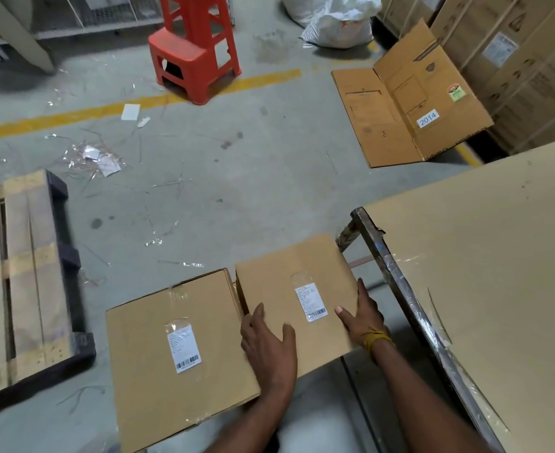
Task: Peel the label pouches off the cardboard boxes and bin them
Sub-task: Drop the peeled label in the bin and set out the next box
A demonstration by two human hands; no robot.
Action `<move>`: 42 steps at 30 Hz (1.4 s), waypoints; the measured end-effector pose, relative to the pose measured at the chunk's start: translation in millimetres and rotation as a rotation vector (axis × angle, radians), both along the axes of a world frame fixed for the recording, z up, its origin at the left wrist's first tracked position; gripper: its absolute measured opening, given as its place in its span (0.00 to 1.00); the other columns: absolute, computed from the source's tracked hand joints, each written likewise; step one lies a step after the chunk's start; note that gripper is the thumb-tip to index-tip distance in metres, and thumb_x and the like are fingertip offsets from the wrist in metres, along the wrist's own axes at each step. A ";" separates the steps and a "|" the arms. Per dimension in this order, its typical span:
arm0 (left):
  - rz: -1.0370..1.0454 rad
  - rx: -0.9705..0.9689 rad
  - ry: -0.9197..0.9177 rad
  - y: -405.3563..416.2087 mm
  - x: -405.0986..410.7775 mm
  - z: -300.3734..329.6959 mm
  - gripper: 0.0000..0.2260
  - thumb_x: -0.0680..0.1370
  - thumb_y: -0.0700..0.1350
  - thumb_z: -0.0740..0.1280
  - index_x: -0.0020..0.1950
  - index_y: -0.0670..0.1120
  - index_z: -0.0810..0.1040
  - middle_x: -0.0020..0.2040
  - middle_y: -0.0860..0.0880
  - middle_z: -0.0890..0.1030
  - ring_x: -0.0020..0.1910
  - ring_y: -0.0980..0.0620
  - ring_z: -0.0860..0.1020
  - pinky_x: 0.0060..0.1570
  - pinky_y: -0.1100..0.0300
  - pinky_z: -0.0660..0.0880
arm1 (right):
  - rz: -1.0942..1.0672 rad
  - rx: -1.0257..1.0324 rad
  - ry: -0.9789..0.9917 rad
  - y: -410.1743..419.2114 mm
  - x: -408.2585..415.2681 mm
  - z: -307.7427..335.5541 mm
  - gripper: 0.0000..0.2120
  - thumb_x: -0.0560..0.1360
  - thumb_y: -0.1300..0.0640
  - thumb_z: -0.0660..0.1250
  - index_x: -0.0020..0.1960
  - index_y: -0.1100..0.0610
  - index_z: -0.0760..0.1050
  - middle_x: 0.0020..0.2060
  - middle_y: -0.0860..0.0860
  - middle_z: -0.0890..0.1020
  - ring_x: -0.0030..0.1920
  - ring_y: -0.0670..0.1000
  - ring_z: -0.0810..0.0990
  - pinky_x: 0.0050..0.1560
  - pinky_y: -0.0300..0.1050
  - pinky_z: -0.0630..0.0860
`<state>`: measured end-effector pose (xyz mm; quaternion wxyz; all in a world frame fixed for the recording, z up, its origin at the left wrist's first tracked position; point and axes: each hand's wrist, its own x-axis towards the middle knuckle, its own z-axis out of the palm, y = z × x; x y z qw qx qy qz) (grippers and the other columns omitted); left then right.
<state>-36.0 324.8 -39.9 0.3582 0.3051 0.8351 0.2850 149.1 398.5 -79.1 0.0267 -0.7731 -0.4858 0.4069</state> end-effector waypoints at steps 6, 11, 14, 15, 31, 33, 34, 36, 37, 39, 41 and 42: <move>0.114 -0.036 -0.249 -5.5 -3.7 -2.1 0.37 0.77 0.48 0.69 0.81 0.48 0.53 0.78 0.45 0.63 0.76 0.46 0.62 0.74 0.46 0.63 | -0.057 -0.012 0.053 -0.4 0.1 -1.7 0.47 0.72 0.40 0.71 0.80 0.43 0.46 0.72 0.55 0.68 0.69 0.63 0.70 0.69 0.67 0.66; 0.108 -0.020 -0.283 -21.1 1.2 15.1 0.37 0.76 0.49 0.70 0.81 0.52 0.54 0.78 0.49 0.62 0.76 0.47 0.63 0.73 0.47 0.64 | -0.112 0.059 0.071 -18.3 1.9 13.2 0.39 0.69 0.43 0.74 0.75 0.48 0.61 0.63 0.54 0.76 0.63 0.61 0.75 0.63 0.64 0.72; 0.070 0.008 -0.285 -45.3 7.4 33.8 0.35 0.76 0.48 0.70 0.80 0.55 0.57 0.77 0.48 0.62 0.75 0.48 0.64 0.73 0.47 0.64 | -0.093 0.086 0.035 -37.9 2.9 40.6 0.38 0.70 0.42 0.73 0.75 0.47 0.61 0.63 0.54 0.76 0.62 0.61 0.75 0.64 0.64 0.72; 0.055 0.023 -0.289 -55.8 9.3 42.8 0.34 0.77 0.48 0.70 0.79 0.55 0.58 0.77 0.49 0.62 0.75 0.48 0.64 0.71 0.49 0.65 | -0.083 0.099 0.017 -45.6 3.6 51.2 0.39 0.70 0.41 0.73 0.75 0.47 0.61 0.64 0.55 0.76 0.62 0.62 0.75 0.64 0.64 0.72; -0.059 0.409 -0.428 -245.1 8.8 171.6 0.24 0.79 0.40 0.68 0.69 0.63 0.68 0.71 0.58 0.68 0.68 0.66 0.67 0.65 0.58 0.68 | -0.122 0.353 -0.115 -247.1 4.2 233.8 0.48 0.65 0.30 0.67 0.79 0.43 0.52 0.70 0.55 0.72 0.67 0.62 0.72 0.66 0.63 0.70; -0.086 0.467 -0.479 -276.4 10.5 198.6 0.23 0.80 0.40 0.67 0.67 0.65 0.71 0.72 0.58 0.68 0.68 0.67 0.68 0.59 0.63 0.67 | -0.158 0.415 -0.126 -287.6 7.6 262.9 0.46 0.67 0.33 0.68 0.79 0.43 0.52 0.69 0.56 0.72 0.67 0.63 0.72 0.66 0.62 0.69; -0.106 0.495 -0.506 -291.4 12.3 212.5 0.23 0.80 0.40 0.67 0.65 0.66 0.72 0.71 0.59 0.69 0.67 0.68 0.69 0.58 0.64 0.68 | -0.185 0.434 -0.146 -307.9 11.1 276.2 0.45 0.70 0.35 0.70 0.80 0.43 0.51 0.70 0.56 0.71 0.68 0.63 0.70 0.67 0.61 0.68; -0.174 0.532 -0.560 -319.0 18.6 240.5 0.21 0.80 0.40 0.68 0.63 0.66 0.75 0.70 0.58 0.70 0.65 0.70 0.71 0.57 0.64 0.69 | -0.237 0.485 -0.200 -346.5 20.3 304.9 0.44 0.72 0.37 0.69 0.80 0.42 0.50 0.71 0.57 0.70 0.69 0.63 0.69 0.67 0.60 0.65; -0.224 0.543 -0.580 -331.6 23.1 253.5 0.20 0.79 0.40 0.68 0.62 0.66 0.76 0.70 0.58 0.71 0.64 0.70 0.72 0.57 0.65 0.69 | -0.265 0.514 -0.225 -364.3 26.9 317.5 0.43 0.73 0.36 0.69 0.80 0.42 0.50 0.70 0.57 0.70 0.68 0.63 0.69 0.67 0.60 0.65; -0.342 0.560 -0.609 -354.5 34.1 277.3 0.18 0.80 0.41 0.67 0.60 0.65 0.77 0.69 0.60 0.71 0.61 0.71 0.73 0.55 0.67 0.69 | -0.324 0.566 -0.258 -399.0 41.6 340.3 0.42 0.73 0.35 0.67 0.80 0.40 0.51 0.69 0.57 0.71 0.68 0.64 0.70 0.66 0.60 0.65; -0.460 0.566 -0.626 -370.9 47.8 297.6 0.16 0.80 0.44 0.68 0.58 0.66 0.78 0.67 0.61 0.71 0.58 0.72 0.74 0.52 0.68 0.69 | -0.400 0.604 -0.293 -432.0 58.7 359.0 0.40 0.73 0.35 0.67 0.79 0.39 0.53 0.69 0.58 0.71 0.67 0.64 0.70 0.66 0.59 0.65; -0.513 0.569 -0.623 -376.2 55.5 305.8 0.14 0.79 0.46 0.68 0.57 0.66 0.78 0.67 0.62 0.72 0.57 0.72 0.74 0.52 0.69 0.69 | -0.437 0.619 -0.313 -447.9 67.5 367.5 0.38 0.73 0.35 0.66 0.79 0.39 0.54 0.68 0.58 0.71 0.67 0.64 0.70 0.66 0.59 0.65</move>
